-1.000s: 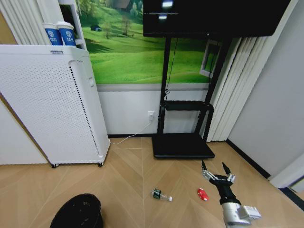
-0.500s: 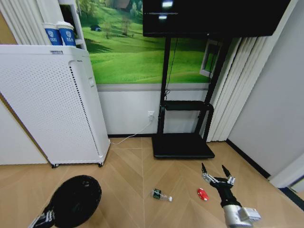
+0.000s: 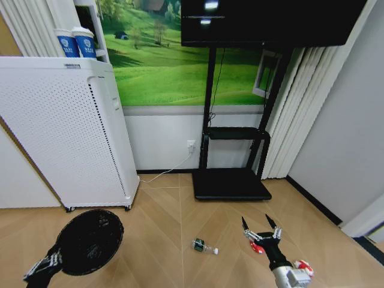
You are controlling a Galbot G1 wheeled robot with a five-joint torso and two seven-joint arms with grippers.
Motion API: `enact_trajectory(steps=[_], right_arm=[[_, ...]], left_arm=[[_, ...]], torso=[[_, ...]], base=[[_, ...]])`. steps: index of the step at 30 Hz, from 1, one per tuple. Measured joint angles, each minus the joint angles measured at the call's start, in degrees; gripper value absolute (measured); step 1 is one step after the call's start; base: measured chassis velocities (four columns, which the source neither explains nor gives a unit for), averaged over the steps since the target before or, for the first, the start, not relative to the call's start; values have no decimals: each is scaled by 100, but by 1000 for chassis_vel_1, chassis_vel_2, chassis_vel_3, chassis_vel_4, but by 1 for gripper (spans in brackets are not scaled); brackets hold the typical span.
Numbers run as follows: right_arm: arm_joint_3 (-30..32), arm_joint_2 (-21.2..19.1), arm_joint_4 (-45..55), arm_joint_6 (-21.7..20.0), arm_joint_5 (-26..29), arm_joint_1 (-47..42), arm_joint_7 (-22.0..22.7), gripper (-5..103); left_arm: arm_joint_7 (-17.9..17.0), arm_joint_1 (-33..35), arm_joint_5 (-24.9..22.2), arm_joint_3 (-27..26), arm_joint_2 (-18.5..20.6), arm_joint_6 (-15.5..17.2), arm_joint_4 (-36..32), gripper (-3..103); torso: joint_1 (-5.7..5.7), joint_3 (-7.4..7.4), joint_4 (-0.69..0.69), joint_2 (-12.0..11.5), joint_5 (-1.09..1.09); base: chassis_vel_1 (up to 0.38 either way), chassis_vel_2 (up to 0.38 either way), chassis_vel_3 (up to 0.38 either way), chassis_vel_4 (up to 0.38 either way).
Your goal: Pick up the trash bin and place the garbage on the floor into it.
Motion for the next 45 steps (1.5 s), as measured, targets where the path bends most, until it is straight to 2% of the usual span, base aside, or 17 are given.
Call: enact_trajectory(steps=[14,17,20,23,26,27,29,30,32,33,34,35,37,39,40,43,45], right_arm=[[-46,-5,-146,157,-135,162,196,100],[-25,-89,-181,30,-171,258,155,100],[-43,-273,-325,-216,-176,454,106,100],[-120,-471,-649,-430,-164,734,78,100],[-276,-1005,-1285,-810,-140,1158,-364,100],[-276,-1005,-1285,-810,-140,1158,-364,100],[-451,-1511,-1829,-889,-225,1461,-644,100],[-451,-1511,-1829,-889,-225,1461,-644,100],[-641,-1831,-2518,-780,-435,1735,-967,100],[-641,-1831,-2518,-780,-435,1735,-967,100],[-764,-1870,-2939,-529,-558,1868,-1119,100],[-881,-1861,-3291,-351,-671,1959,-1201,100],[-947,-1841,-3500,-278,-754,2009,-1262,100],[-1069,-1748,-4006,-93,-1159,2178,-1501,100],[-1069,-1748,-4006,-93,-1159,2178,-1501,100],[-1136,-1745,-4319,43,-1691,2324,-1724,100],[-1159,-1763,-4355,42,-1723,2346,-1748,100]], left_arm=[[-4,-14,99,107,-37,-29,-19,7],[-5,-23,100,114,-35,-29,-28,7],[-3,-40,99,121,-22,-29,-28,7],[-3,-64,91,122,-2,-28,-22,7],[-6,-163,36,144,108,28,9,7],[-6,-163,36,144,108,28,9,7],[-28,-347,-51,179,248,114,31,7],[-28,-347,-51,179,248,114,31,7],[-82,-494,-80,226,316,208,-1,7],[-82,-494,-80,226,316,208,-1,7],[-105,-535,-82,267,311,257,-49,7],[-121,-553,-58,308,268,286,-94,7],[-126,-555,-38,330,234,299,-120,7],[-138,-524,0,369,157,332,-204,7],[-138,-524,0,369,157,332,-204,7],[-137,-511,1,353,160,345,-222,7],[-137,-514,0,349,165,347,-219,7]], torso=[[0,1,-1,0,1],[0,0,-1,0,-2],[0,0,-3,0,-2],[0,0,2,0,0],[0,1,1,0,3],[0,1,1,0,3],[0,1,0,0,1],[0,1,0,0,1],[0,1,-2,0,1],[0,1,-2,0,1],[0,1,-2,0,0],[0,1,-2,0,2],[0,1,-2,0,2],[0,1,-1,0,0],[0,1,-1,0,0],[0,0,-1,0,0],[0,0,-1,0,-1]], base=[[195,251,-185,-267],[239,294,-202,-267],[170,35,-122,-124],[30,4,-5,-20],[-41,-16,72,36],[-85,-55,70,53],[-80,-57,52,39],[-75,-57,43,26],[-22,-26,21,-2],[0,0,0,0],[0,0,0,0],[0,0,0,0],[0,0,0,0],[0,0,0,0],[0,0,0,0],[0,0,0,0],[0,0,0,0]])
